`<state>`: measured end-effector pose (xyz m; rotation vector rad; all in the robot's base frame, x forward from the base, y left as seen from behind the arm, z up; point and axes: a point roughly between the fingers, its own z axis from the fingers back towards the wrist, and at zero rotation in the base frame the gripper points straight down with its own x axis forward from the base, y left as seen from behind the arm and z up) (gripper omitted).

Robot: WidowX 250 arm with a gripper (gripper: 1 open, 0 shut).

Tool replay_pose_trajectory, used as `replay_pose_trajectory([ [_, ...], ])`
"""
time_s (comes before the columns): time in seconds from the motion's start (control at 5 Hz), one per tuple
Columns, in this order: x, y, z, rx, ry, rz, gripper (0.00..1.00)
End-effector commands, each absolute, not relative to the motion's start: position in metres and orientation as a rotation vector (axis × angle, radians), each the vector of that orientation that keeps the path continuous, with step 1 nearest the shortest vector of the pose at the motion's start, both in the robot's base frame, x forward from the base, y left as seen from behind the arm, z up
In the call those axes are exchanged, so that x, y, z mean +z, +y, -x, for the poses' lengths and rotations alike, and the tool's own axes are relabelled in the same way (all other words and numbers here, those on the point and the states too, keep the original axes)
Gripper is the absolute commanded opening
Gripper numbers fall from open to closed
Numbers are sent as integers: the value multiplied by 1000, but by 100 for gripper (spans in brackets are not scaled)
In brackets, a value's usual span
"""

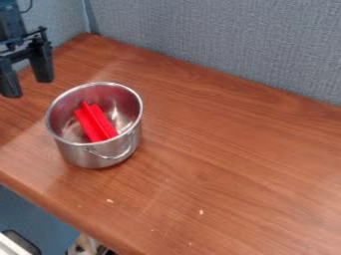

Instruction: Move the red object from the metal pot to the table

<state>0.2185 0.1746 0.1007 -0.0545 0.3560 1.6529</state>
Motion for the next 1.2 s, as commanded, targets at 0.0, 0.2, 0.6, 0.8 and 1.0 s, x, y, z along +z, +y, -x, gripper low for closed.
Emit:
replay_pose_trajectory([
  [0.0, 102, 187, -216, 1646, 318, 47, 100],
  [0.2, 102, 185, -216, 1639, 319, 39, 100],
  [0.6, 103, 183, -217, 1602, 306, 30, 100],
  [0.8, 103, 184, -220, 1566, 281, 30, 0],
  [1.0, 106, 165, -222, 1593, 266, 35, 100],
])
